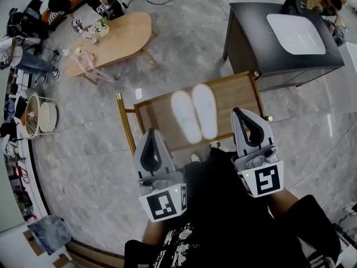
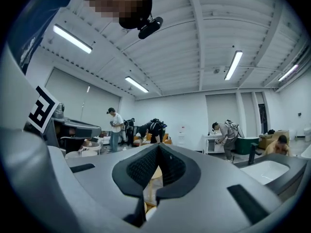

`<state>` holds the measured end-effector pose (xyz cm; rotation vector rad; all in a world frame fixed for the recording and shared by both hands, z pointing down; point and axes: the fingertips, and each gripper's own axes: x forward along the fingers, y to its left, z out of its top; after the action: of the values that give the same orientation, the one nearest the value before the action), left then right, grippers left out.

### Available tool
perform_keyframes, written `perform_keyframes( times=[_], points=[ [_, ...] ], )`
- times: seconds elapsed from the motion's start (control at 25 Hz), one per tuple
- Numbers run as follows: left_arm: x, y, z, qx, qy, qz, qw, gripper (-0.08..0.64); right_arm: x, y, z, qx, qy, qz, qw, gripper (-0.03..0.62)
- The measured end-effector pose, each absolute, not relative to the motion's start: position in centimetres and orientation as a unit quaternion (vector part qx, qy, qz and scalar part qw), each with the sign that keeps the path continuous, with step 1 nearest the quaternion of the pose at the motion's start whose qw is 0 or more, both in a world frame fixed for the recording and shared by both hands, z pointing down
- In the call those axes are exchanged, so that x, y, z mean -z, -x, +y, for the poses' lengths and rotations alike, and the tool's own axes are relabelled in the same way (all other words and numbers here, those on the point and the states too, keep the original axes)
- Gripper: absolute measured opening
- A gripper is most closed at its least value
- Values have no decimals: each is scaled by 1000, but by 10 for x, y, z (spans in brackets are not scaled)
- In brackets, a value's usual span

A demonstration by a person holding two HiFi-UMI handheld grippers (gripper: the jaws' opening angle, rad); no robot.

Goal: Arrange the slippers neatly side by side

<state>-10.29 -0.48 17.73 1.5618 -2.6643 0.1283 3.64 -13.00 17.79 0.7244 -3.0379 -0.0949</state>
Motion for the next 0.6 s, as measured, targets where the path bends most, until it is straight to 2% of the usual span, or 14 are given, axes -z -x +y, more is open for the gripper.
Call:
perform_keyframes(
  times=[0.6],
  points=[
    [-165, 116, 56, -57, -535, -843, -5, 3, -165, -43, -59, 46, -288, -957, 9, -3]
  ],
)
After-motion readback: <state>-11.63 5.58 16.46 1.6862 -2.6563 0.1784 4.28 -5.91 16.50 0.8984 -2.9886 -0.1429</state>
